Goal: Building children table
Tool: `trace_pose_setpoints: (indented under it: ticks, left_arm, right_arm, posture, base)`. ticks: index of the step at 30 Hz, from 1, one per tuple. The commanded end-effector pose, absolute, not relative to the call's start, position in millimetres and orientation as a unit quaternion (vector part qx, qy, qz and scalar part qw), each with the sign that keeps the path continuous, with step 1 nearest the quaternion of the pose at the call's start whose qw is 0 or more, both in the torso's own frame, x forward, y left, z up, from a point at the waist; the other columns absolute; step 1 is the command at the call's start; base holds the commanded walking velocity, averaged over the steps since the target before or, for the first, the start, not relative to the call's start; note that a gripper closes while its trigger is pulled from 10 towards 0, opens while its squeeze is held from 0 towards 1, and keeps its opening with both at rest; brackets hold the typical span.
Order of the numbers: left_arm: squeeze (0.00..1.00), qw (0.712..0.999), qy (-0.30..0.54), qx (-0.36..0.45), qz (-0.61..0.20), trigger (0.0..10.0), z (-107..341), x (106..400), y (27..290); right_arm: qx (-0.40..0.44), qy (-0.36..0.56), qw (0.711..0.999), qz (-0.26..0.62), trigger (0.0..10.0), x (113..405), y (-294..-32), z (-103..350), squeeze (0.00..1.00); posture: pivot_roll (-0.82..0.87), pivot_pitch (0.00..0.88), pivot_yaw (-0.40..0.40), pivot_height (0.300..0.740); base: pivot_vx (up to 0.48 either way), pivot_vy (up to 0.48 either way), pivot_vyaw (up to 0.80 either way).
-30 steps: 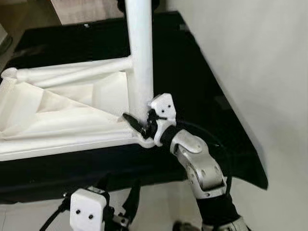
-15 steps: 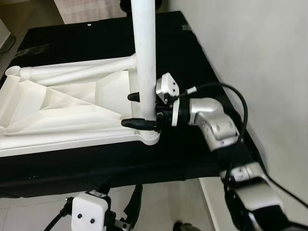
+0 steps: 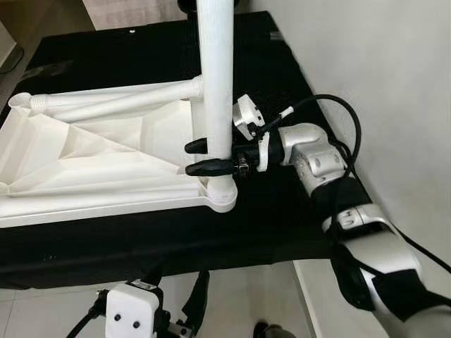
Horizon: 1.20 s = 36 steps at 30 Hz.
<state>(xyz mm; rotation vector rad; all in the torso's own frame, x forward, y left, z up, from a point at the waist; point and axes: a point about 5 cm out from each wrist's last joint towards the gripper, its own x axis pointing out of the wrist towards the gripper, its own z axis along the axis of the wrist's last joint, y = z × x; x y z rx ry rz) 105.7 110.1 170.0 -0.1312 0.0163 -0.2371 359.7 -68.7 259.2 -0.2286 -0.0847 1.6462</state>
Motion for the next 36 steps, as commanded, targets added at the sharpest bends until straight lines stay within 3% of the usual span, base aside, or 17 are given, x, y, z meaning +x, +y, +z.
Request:
trace_pose_setpoints:
  ticks: [1,5,7,10,11,12,13,14,18,19,26,27,29,30,34,35,36]
  left_arm:
    - [0.0,0.99,0.014,-0.068,-0.119,10.0,170,103,107]
    - [0.0,0.99,0.013,-0.07,-0.119,10.0,170,103,107]
    - [0.0,0.99,0.012,-0.071,-0.119,10.0,171,103,107]
    - [0.0,0.99,0.011,-0.071,-0.119,10.0,171,103,107]
    - [0.0,0.99,0.011,-0.071,-0.118,10.0,171,103,107]
    - [0.0,0.99,0.011,-0.071,-0.118,10.0,171,103,107]
    - [0.0,0.99,0.012,-0.071,-0.117,10.0,170,103,109]
    - [0.0,0.99,0.012,-0.069,-0.119,10.0,170,105,110]
    - [0.0,0.991,0.011,-0.066,-0.119,10.0,169,107,111]
    - [0.0,0.991,0.009,-0.065,-0.119,10.0,168,109,112]
    - [0.0,0.991,0.004,-0.062,-0.117,10.0,166,113,112]
    - [0.0,0.991,0.003,-0.062,-0.116,10.0,166,113,112]
    - [0.0,0.991,0.002,-0.061,-0.115,10.0,166,114,112]
    - [0.0,0.992,0.002,-0.061,-0.114,10.0,165,114,112]
    - [0.0,0.992,0.001,-0.06,-0.113,10.0,165,115,112]
    - [0.0,0.992,0.001,-0.06,-0.113,10.0,165,116,113]
    - [0.0,0.992,0.002,-0.059,-0.11,10.0,164,117,114]
  right_arm:
    - [-0.092,-0.027,0.672,0.734,0.0,360,-68,251,0.0]
    - [-0.086,-0.039,0.688,0.719,0.0,361,-75,248,0.0]
    - [-0.084,-0.055,0.752,0.651,0.0,355,-90,239,0.0]
    - [-0.086,-0.056,0.764,0.637,0.0,354,-92,238,0.0]
    - [-0.076,-0.058,0.831,0.548,0.0,352,-82,229,0.0]
    - [-0.076,-0.058,0.831,0.548,0.0,352,-82,229,0.0]
    - [-0.064,-0.025,0.906,0.417,0.0,340,-72,210,0.0]
    - [-0.057,0.0,0.937,0.344,0.0,314,-58,192,0.0]
    - [-0.036,0.017,0.952,0.305,0.0,284,-39,182,0.0]
    - [-0.032,0.01,0.94,0.338,0.0,283,-26,183,0.0]
    - [-0.033,-0.001,0.93,0.367,0.0,295,-16,187,0.0]
    - [-0.035,0.0,0.932,0.361,4.0,298,-17,189,0.0]
    - [-0.036,0.001,0.934,0.356,4.0,300,-18,190,0.0]
    - [-0.034,-0.007,0.931,0.363,10.0,301,-19,192,0.0]
    - [-0.033,-0.019,0.934,0.355,10.0,302,-22,197,0.0]
    - [-0.037,-0.026,0.94,0.339,10.0,302,-29,201,1.0]
    - [-0.042,-0.031,0.949,0.312,10.0,306,-40,202,1.0]
  posture:
    - [0.15,0.246,-0.012,0.74]
    - [0.13,0.249,-0.012,0.74]
    - [0.12,0.252,-0.018,0.74]
    - [0.12,0.252,-0.018,0.74]
    - [0.11,0.255,-0.022,0.74]
    - [0.11,0.255,-0.022,0.74]
    - [0.1,0.254,-0.013,0.74]
    - [0.1,0.255,-0.002,0.74]
    - [0.1,0.239,0.009,0.74]
    - [0.1,0.229,0.003,0.74]
    - [0.1,0.21,-0.013,0.74]
    - [0.1,0.206,-0.014,0.74]
    - [0.1,0.205,-0.014,0.74]
    - [0.1,0.203,-0.011,0.74]
    - [0.09,0.201,-0.007,0.74]
    - [0.09,0.201,-0.007,0.74]
    - [0.1,0.197,0.0,0.74]
  base:
    - [0.0,0.0,0.0]
    - [0.0,0.0,0.0]
    - [0.0,0.0,0.0]
    - [0.0,0.0,0.0]
    - [0.0,0.0,0.0]
    - [0.0,0.0,0.0]
    - [0.0,0.0,0.0]
    - [0.0,0.0,0.0]
    - [0.0,0.0,0.0]
    - [0.0,0.0,0.0]
    - [0.0,0.0,0.0]
    - [0.0,0.0,0.0]
    - [0.0,0.0,0.0]
    - [0.0,0.0,0.0]
    - [0.0,0.0,0.0]
    - [0.0,0.0,0.0]
    - [0.0,0.0,0.0]
